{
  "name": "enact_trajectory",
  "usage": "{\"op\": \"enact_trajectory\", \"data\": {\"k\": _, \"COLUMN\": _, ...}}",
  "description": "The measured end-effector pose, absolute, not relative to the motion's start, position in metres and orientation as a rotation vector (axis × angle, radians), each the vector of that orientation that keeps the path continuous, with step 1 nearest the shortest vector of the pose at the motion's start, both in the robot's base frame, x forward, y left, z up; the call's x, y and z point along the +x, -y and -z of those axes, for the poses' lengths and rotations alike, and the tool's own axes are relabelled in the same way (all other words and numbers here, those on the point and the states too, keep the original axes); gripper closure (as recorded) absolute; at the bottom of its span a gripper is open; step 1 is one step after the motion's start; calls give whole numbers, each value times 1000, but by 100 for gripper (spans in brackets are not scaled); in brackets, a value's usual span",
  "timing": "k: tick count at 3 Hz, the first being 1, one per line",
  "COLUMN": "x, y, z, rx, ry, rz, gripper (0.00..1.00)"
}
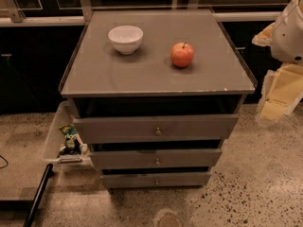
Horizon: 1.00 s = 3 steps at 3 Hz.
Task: Open bottom drawer
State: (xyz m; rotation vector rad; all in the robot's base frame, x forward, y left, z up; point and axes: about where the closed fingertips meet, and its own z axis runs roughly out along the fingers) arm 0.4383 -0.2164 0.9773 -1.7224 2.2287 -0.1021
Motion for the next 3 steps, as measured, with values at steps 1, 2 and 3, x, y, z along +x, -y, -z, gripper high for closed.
{"op": "enact_trajectory", "data": {"k": 1, "x": 438, "y": 216, "z": -977, "rx": -1722, "ry": -2229, "rz": 102, "gripper": 0}}
{"op": "enact_trajectory", "data": {"k": 2, "x": 436, "y": 222, "z": -940, "rx": -1714, "ry": -2230, "rz": 68, "gripper": 0}}
{"op": "enact_trajectory", "data": {"k": 3, "x": 436, "y": 222, "z": -940, "rx": -1713, "ry": -2230, "rz": 68, "gripper": 0}}
